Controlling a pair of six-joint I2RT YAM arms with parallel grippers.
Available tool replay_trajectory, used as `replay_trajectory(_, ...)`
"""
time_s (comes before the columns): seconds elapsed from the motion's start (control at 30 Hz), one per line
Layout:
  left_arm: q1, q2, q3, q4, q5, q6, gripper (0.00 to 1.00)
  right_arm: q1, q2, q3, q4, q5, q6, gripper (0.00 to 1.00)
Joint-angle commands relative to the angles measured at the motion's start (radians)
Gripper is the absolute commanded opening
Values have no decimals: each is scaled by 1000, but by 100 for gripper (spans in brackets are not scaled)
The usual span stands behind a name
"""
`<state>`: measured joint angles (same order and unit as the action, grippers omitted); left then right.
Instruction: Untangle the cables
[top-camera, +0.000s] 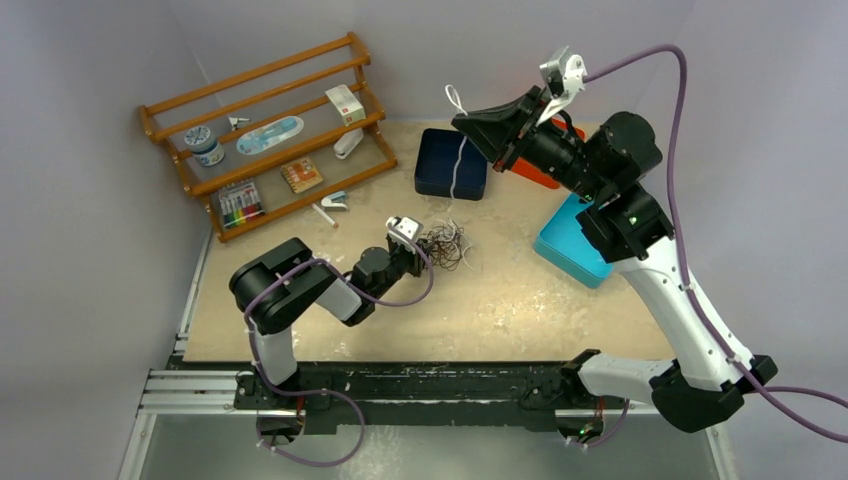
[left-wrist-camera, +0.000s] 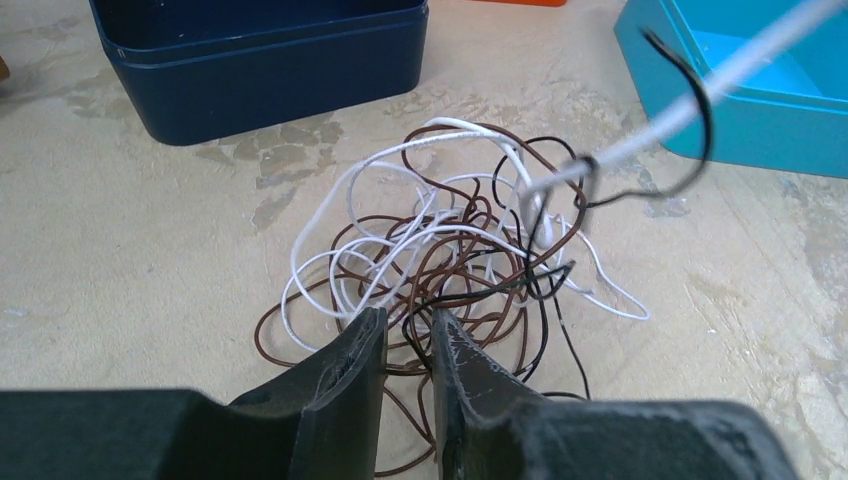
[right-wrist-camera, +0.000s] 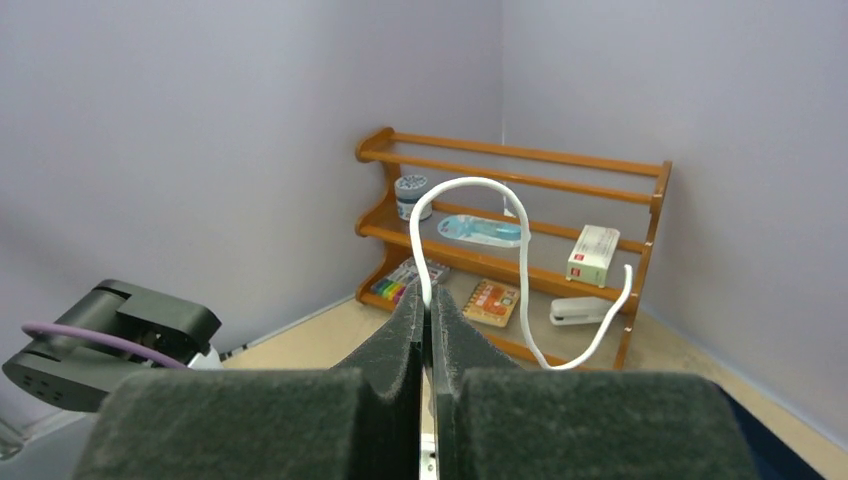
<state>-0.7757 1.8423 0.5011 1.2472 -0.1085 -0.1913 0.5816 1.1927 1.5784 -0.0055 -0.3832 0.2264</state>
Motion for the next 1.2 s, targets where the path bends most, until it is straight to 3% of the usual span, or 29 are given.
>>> replay_trajectory(0.0, -4, 12, -4, 49, -7, -11, 21, -3, -3, 65, 40, 40, -41, 0)
replay_trajectory(0.2, -3, 18, -10, 58, -16, -17, 17, -3, -9, 68, 41, 77, -59, 0)
replay_trajectory(0.4, -4, 36, -11, 67, -13, -25, 0, -3, -41, 85, 66, 184, -86, 0)
replay_trajectory(0.63, -1, 38, -16, 61, -13, -31, 0, -3, -55, 126, 104, 358, -113, 0)
replay_trajectory(1.17, 14, 38, -43, 38, -44, -36, 0, -2, -96, 199, 149, 590, -201, 0)
